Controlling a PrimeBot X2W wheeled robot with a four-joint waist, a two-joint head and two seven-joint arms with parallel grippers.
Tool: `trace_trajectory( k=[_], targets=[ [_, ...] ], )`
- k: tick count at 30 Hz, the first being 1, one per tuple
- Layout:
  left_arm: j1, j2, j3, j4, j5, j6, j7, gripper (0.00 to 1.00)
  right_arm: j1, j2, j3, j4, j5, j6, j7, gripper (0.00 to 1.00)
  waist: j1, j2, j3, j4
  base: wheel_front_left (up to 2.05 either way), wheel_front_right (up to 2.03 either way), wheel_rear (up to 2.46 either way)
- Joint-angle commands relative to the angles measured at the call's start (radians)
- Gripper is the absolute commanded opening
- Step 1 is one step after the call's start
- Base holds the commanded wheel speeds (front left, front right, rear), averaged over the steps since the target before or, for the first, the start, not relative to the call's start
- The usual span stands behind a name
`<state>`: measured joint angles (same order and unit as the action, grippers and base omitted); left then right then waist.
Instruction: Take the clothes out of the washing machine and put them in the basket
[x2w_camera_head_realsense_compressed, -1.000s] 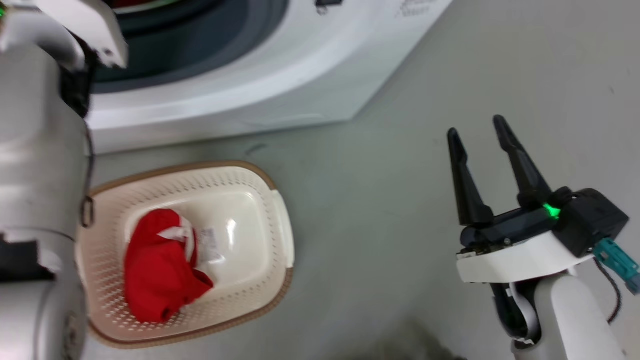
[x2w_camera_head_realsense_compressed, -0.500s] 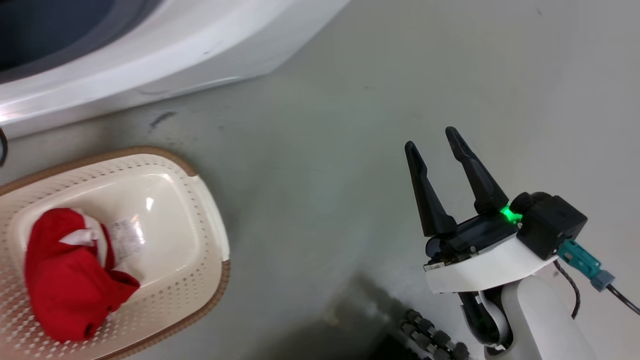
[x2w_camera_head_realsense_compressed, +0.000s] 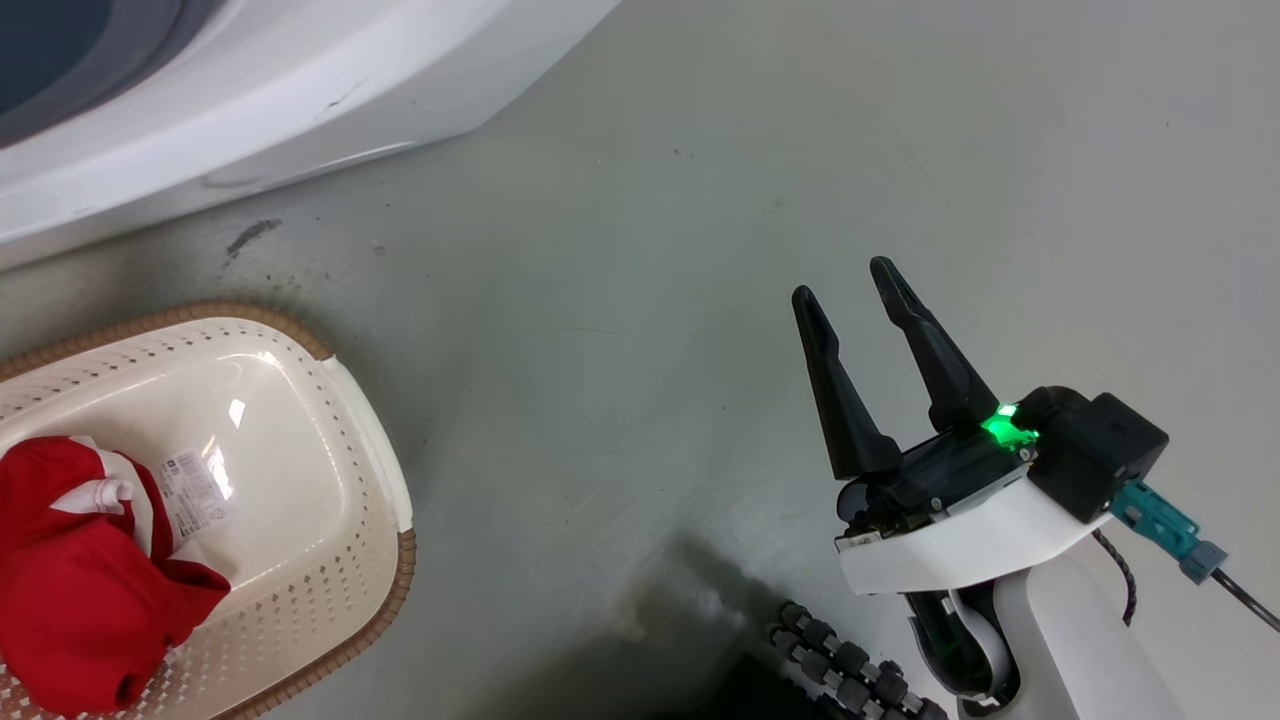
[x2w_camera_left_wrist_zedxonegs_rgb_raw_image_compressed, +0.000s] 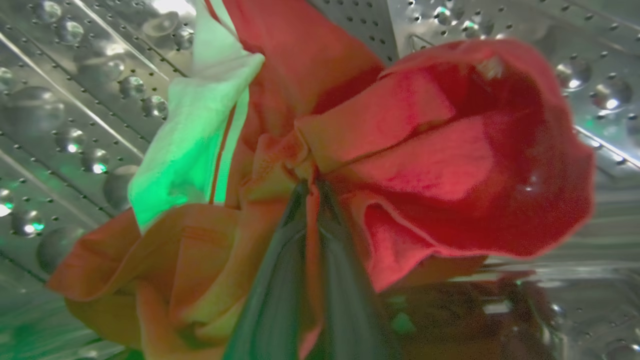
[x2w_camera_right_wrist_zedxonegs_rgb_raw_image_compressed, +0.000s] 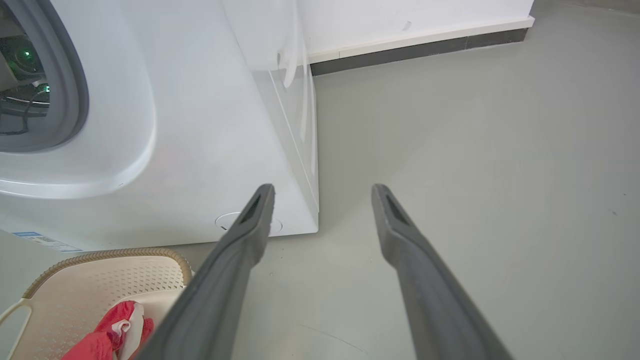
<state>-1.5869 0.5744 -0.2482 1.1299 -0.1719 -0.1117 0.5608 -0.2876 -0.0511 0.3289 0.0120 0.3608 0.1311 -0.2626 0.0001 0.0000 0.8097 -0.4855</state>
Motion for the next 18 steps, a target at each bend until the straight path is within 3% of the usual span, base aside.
trace_trajectory(
  k=[1,3,9,18],
  targets=[
    [0.038,0.001,0.000,-0.007,-0.003,0.014,-0.015,0.00,-0.009,0.002,-0.002,0.001,-0.001,-0.001,-0.003,1.00,-0.0001,0.0000,-0.009,0.003,0.00,0.00,0.00],
    [0.049,-0.001,0.003,-0.036,-0.009,0.024,-0.047,0.00,-0.009,0.002,-0.005,0.005,-0.005,-0.001,-0.003,1.00,-0.0001,0.0000,-0.020,0.009,0.00,0.00,0.00],
    [0.167,-0.014,0.021,-0.136,-0.032,0.056,-0.313,0.00,-0.019,0.001,-0.023,0.020,-0.020,-0.001,-0.003,1.00,-0.0001,0.0000,-0.092,0.046,0.00,0.00,0.00],
    [0.377,-0.082,0.031,-0.150,-0.057,0.109,-0.644,0.00,0.003,0.001,-0.038,0.076,-0.062,-0.001,-0.003,1.00,-0.0001,0.0000,-0.281,0.114,0.00,0.00,0.00]
  ],
)
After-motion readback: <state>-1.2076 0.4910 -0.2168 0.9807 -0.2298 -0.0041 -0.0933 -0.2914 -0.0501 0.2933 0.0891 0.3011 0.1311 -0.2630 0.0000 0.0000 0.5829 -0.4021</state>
